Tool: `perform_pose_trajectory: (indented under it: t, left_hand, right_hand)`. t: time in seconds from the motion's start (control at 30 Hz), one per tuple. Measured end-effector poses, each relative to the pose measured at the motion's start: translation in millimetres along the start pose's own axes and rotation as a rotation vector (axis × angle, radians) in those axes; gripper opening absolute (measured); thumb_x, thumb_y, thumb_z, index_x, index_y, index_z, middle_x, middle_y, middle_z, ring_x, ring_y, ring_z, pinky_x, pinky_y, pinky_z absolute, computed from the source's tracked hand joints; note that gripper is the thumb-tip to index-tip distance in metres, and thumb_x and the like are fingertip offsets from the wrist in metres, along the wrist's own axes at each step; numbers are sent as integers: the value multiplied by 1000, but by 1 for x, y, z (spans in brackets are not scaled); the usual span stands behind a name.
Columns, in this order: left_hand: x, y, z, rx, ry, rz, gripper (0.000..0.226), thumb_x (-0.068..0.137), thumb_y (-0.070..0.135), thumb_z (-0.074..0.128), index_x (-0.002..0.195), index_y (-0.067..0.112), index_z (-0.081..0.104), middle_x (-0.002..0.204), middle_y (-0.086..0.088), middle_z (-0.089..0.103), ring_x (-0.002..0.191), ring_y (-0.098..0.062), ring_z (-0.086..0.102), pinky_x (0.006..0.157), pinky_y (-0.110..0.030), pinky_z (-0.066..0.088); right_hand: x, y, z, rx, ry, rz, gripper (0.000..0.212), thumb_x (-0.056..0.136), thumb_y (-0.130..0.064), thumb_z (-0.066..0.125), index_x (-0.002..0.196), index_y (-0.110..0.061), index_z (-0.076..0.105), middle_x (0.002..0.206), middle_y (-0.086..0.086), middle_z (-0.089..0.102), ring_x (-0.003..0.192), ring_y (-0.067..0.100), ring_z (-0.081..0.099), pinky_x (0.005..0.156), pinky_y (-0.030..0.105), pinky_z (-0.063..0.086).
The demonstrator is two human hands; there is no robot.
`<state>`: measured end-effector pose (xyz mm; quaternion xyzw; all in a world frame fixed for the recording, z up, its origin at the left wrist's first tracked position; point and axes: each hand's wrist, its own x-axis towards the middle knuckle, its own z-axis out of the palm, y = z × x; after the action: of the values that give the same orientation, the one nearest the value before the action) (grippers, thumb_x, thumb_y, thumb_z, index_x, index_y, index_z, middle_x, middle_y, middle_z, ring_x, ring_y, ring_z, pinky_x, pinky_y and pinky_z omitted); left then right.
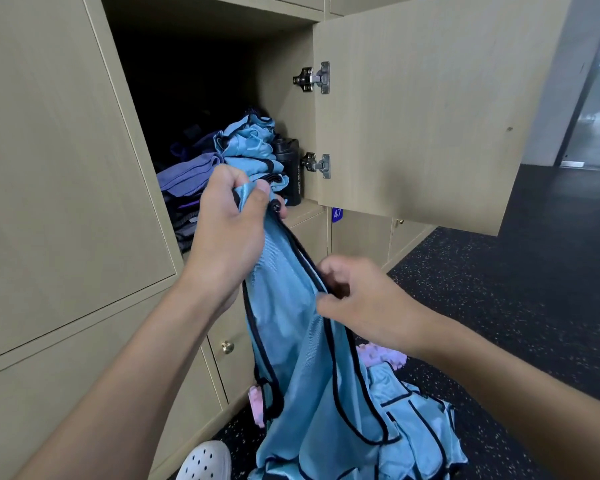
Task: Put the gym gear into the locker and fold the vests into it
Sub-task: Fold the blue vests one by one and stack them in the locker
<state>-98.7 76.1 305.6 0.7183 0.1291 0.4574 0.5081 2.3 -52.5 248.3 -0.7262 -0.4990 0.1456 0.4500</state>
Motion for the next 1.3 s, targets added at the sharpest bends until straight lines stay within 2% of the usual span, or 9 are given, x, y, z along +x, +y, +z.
perform_pose_trajectory:
  t: [0.13,0.27,0.5,0.73,0.9,0.97,1.07,1.13,1.3]
  left_hand:
    - [-1,1,4,-126,-27,-100,22,107,25,40,90,18,28,69,-2,37,52,-22,52,63,-44,54]
    - [-4,-2,2,427,-302,102,28,88,40,68,102,27,47,74,8,48,58,-3,45,59,-19,41]
    - [-1,1,-16,711,-683,119,33,78,42,77,110,43,69,87,-13,68,62,-26,50,60,-42,46]
    - [4,-4,-27,884,-527,169,2,84,21,79,85,22,77,80,8,72,80,-14,65,75,-35,52]
    - [12,-8,-41,941,-292,254,19,87,8,67,89,27,63,92,4,63,82,-15,58,67,-27,43]
    - [6,-8,-35,868,-315,253,22,84,21,74,102,29,65,101,11,64,86,-8,58,77,-30,48]
    - [-9,-4,-16,717,-498,156,64,70,45,83,130,35,61,113,29,64,99,9,59,93,-22,47]
    - [-16,-5,-4,660,-602,115,65,67,42,87,126,45,61,107,35,64,103,14,58,96,-16,46]
    - [-12,-14,-2,635,-582,106,21,82,36,79,100,43,73,87,10,73,82,-18,65,79,-44,53]
  right_hand:
    - [2,-3,-2,75,47,-13,10,93,-5,55,91,-5,65,84,20,67,64,9,49,63,25,40]
    - [2,-8,-3,98,62,-67,17,98,-7,51,93,-14,65,70,-4,61,55,0,44,56,18,37]
    - [3,-7,-16,94,-58,22,21,96,-28,62,113,-24,52,84,16,66,72,18,49,69,32,35]
    - [-1,-12,-31,-33,-233,90,22,85,-12,71,102,-19,59,80,2,71,62,9,58,62,25,51]
    - [-5,-11,-33,-224,-68,42,19,88,-6,56,72,-3,47,60,-1,35,46,5,28,43,17,24]
    - [-3,-10,-33,-205,19,22,23,89,-6,52,69,-2,43,61,0,32,50,6,25,46,21,22]
    - [1,-7,-32,-131,4,11,18,91,-5,49,79,8,49,68,5,38,61,14,33,56,31,25]
    - [1,-8,-30,-86,-25,-4,16,93,-5,49,88,7,59,71,6,45,64,15,37,59,31,28]
    - [-3,-8,-30,16,22,1,7,97,-12,56,99,-19,56,69,-2,59,54,4,44,52,16,34]
